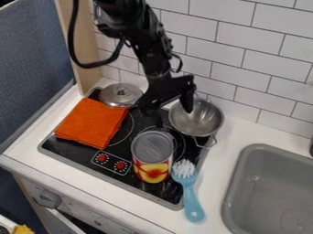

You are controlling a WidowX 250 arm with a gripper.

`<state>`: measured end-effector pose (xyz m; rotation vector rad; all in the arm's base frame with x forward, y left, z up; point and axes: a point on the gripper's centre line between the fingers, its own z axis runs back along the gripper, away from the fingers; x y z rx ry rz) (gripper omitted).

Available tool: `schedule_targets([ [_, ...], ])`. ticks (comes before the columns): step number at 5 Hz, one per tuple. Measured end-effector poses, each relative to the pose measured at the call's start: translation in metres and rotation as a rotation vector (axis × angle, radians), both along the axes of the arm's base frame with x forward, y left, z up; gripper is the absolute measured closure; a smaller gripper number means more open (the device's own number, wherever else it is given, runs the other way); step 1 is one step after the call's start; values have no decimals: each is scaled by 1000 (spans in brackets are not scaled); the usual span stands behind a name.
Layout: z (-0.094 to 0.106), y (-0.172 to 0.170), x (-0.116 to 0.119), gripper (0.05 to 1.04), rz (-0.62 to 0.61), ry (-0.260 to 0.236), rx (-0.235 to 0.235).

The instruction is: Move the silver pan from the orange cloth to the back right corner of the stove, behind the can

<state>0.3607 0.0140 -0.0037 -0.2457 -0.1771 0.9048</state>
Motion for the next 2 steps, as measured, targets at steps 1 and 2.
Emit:
schedule_targets([
  [1,29,0,-1,83,-8,-26,5],
  [2,56,11,-3,83,23,-77,46],
])
